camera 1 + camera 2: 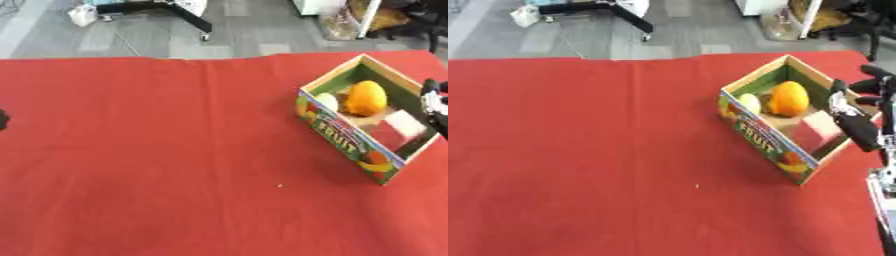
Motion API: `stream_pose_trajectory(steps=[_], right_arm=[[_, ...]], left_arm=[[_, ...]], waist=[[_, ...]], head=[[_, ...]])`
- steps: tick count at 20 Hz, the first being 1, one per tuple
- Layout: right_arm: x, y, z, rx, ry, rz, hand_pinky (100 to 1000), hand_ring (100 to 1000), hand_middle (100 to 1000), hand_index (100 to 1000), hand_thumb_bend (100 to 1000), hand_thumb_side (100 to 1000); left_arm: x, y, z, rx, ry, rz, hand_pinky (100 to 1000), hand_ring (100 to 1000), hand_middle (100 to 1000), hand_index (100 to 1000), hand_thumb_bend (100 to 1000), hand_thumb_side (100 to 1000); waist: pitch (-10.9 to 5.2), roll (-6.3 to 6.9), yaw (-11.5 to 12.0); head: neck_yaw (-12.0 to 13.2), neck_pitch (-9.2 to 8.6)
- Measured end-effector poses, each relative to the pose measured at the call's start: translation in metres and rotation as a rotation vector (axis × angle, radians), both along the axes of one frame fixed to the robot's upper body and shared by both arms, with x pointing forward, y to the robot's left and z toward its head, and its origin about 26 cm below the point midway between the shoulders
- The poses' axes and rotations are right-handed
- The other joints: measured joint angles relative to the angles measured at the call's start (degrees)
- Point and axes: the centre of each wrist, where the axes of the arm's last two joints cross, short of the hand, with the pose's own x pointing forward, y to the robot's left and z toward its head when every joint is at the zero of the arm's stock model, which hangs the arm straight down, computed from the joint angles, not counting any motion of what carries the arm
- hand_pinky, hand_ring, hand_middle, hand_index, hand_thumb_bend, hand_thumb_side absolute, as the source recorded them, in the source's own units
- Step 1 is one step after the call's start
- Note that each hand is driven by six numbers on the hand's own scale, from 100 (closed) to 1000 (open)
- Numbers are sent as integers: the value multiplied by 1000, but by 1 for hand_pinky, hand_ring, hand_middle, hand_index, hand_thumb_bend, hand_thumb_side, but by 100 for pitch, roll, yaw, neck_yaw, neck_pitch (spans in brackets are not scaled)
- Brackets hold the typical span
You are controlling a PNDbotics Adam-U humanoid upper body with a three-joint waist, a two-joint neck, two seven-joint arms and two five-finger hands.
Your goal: Pick up the objects with one hand, pass them to the other hand, and then place them into the box on the other side of the table.
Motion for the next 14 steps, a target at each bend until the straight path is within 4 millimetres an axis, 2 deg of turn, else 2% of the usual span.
stream_pose_trajectory(steps=[5, 6, 7, 9, 12, 13, 14], right_arm=[[-10, 15, -18, 107, 22, 63, 651, 683, 544, 794, 193, 461], [-11, 17, -21, 124, 28, 72, 650, 679, 541, 792, 225, 440], [-12, 18, -23, 139, 31, 80, 649, 678, 540, 790, 183, 455], [-12, 22, -25, 167, 33, 98, 648, 676, 538, 789, 179, 453], [-13, 24, -27, 190, 32, 110, 646, 670, 535, 785, 174, 451], [-13, 26, -28, 196, 31, 115, 646, 670, 535, 785, 174, 451], [-13, 27, -28, 200, 31, 121, 646, 669, 534, 784, 173, 452]], left_arm=[[-3, -3, -16, -53, 1, 51, 730, 620, 549, 640, 537, 725], [-4, -4, -19, -63, 4, 55, 730, 620, 550, 641, 539, 732], [-4, -4, -22, -71, 7, 58, 730, 620, 550, 641, 541, 734], [-5, -6, -26, -86, 12, 60, 730, 621, 553, 644, 542, 735], [-4, -7, -29, -98, 11, 52, 733, 626, 563, 655, 586, 764], [-4, -7, -30, -99, 10, 47, 734, 628, 566, 659, 645, 733], [-4, -7, -31, -101, 9, 41, 735, 631, 571, 666, 607, 780]], waist=[[0, -11, 37], [0, -15, 44], [0, -19, 60], [0, -26, 60], [0, -27, 61], [0, -27, 51], [0, -27, 21]], head=[[49, 30], [56, 30], [61, 30], [65, 29], [96, 26], [123, 24], [148, 24]])
